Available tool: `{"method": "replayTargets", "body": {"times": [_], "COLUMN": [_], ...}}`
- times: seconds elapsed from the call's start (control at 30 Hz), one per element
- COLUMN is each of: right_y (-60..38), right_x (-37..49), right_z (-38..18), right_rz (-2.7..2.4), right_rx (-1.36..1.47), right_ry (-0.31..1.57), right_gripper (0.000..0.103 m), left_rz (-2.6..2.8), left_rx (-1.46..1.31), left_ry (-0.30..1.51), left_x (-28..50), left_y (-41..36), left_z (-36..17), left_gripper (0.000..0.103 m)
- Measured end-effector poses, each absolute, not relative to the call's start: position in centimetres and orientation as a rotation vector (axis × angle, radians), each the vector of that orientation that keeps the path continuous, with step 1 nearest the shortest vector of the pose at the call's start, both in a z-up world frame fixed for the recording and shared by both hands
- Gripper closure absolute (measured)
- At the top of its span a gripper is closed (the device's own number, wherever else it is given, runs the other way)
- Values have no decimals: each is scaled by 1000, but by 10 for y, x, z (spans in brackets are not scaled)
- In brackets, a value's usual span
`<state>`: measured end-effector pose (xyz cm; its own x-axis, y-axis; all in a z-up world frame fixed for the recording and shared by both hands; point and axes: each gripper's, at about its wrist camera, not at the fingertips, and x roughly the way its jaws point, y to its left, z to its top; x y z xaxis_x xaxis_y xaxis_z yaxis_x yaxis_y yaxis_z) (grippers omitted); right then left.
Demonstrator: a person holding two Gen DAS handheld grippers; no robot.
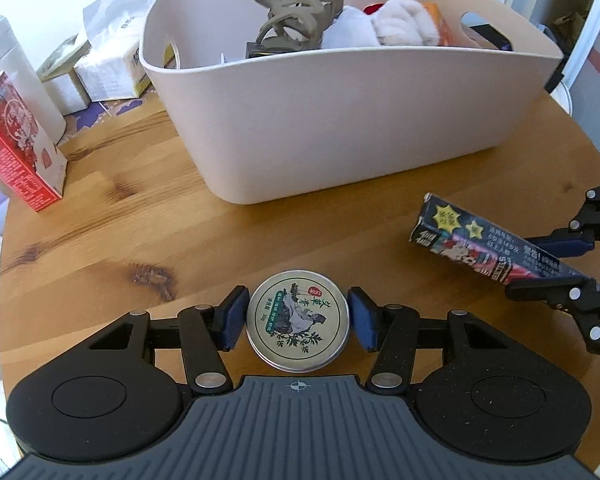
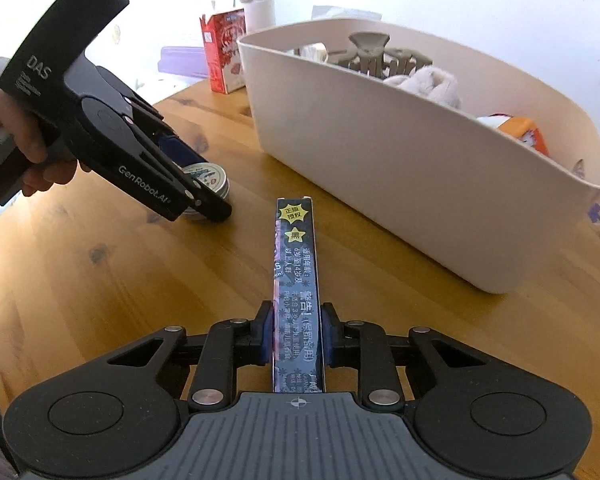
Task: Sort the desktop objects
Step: 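Carry the tin and snack box over the basket and open both tools to drop them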
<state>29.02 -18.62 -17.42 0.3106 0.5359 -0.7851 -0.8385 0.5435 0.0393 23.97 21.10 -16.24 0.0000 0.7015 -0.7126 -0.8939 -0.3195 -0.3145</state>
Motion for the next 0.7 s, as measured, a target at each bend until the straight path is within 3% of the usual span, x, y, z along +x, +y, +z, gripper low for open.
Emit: {"method": "replayTargets", "body": {"times": [0.7], "right_y": [-213], "right_x": [237], "right_z": [-112], "right_rz": [766], "right_rx": [-315], "right_ry": [654], "right_gripper": [80], "left_rz": [1724], "left_rx": [-812], "left_ry": [171], "left_x": [260], "left_y": [157], "left_z": [-91], "left_gripper": [48]}}
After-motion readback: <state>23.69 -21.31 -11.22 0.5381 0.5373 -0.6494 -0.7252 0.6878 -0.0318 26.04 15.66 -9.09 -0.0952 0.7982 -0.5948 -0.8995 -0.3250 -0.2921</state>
